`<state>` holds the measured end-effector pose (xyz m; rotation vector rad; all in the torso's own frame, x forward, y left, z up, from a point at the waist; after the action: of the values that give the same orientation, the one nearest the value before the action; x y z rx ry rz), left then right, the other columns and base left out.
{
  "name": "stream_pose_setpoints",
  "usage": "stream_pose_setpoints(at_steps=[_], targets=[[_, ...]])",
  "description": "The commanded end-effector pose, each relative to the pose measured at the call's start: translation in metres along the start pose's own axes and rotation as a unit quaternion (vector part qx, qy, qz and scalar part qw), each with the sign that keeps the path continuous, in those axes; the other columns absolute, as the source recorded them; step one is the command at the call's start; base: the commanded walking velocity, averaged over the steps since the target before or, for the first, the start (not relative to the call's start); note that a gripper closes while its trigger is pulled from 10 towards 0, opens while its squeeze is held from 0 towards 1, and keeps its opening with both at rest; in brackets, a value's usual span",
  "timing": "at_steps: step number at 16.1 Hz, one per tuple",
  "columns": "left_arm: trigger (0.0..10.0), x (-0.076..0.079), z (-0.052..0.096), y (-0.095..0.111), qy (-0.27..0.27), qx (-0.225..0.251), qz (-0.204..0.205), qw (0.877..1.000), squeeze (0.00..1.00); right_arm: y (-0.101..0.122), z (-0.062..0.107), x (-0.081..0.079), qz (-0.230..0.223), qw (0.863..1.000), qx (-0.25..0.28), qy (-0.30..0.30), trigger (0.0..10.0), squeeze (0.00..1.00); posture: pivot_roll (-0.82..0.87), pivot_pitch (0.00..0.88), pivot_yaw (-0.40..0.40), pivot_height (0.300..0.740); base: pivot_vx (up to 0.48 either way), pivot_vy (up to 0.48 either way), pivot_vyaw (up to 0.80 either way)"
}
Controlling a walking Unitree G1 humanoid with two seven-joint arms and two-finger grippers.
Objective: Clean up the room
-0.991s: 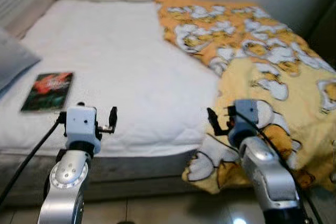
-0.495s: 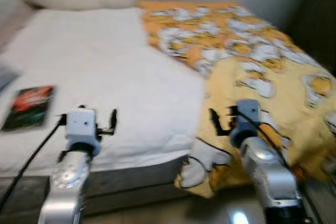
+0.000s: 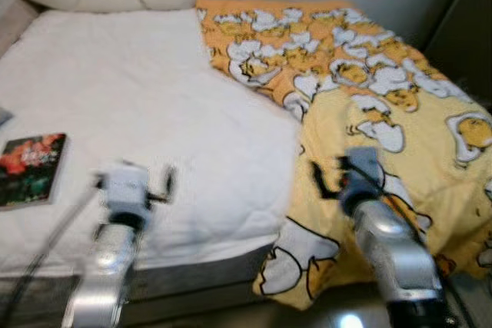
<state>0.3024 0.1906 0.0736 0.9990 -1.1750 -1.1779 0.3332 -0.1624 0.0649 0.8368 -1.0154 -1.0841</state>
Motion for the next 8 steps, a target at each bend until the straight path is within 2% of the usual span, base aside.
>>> stream_pose_setpoints(at_steps=[1, 3, 4, 6, 7, 8], targets=[[10.0, -0.011, -0.002, 0.005, 0.009, 0.009, -0.008, 1.0, 0.34, 0.011, -0.003, -0.007, -0.004, 1.0, 0.017, 0.015, 10.0, 0.0, 0.13, 0.0, -0.057, 0.74, 0.27, 0.0, 0.0], [10.0, -0.017, -0.003, -0.005, 0.009, -0.004, -0.021, 1.0, 0.31, 0.008, -0.007, -0.012, -0.009, 0.999, 0.01, 0.032, 10.0, 0.0, 0.15, 0.0, -0.059, 0.74, 0.0, 0.0, 0.0], [10.0, -0.019, -0.006, -0.012, -0.001, -0.014, -0.03, 0.999, 0.31, 0.005, -0.014, -0.015, -0.011, 0.999, -0.002, 0.041, 10.0, 1.0, 0.16, 0.0, -0.058, 0.74, 0.0, 0.0, 0.0], [10.0, -0.021, -0.01, -0.027, -0.024, -0.034, -0.046, 0.998, 0.31, 0.001, -0.027, -0.016, 0.016, 0.999, -0.021, 0.04, 10.0, 1.0, 0.17, 0.0, -0.056, 0.74, 0.0, 0.0, 0.0], [10.0, -0.024, -0.012, -0.058, -0.054, -0.078, -0.063, 0.993, 0.31, -0.007, -0.043, -0.018, 0.034, 0.997, -0.052, 0.047, 10.0, 1.0, 0.19, 0.0, -0.051, 0.74, 0.0, 0.0, 0.0], [10.0, -0.023, -0.012, -0.07, -0.076, -0.101, -0.076, 0.989, 0.31, -0.013, -0.052, -0.017, 0.041, 0.995, -0.074, 0.043, 10.0, 1.0, 0.2, 0.005, -0.044, 0.74, 0.0, 0.0, 0.0]])
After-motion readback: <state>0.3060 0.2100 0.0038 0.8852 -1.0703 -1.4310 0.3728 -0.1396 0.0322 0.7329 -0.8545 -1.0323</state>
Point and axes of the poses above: a point about 5 cm out from each wrist's last joint towards the gripper, its own z axis pointing back from the gripper into the wrist, its own y axis along the axis of the wrist's last joint, x = y × z, the point moved 6 cm from there along -z, pointing out of the wrist towards the gripper, and after that the axes turned 15 degrees about z, right-handed, at the moved point
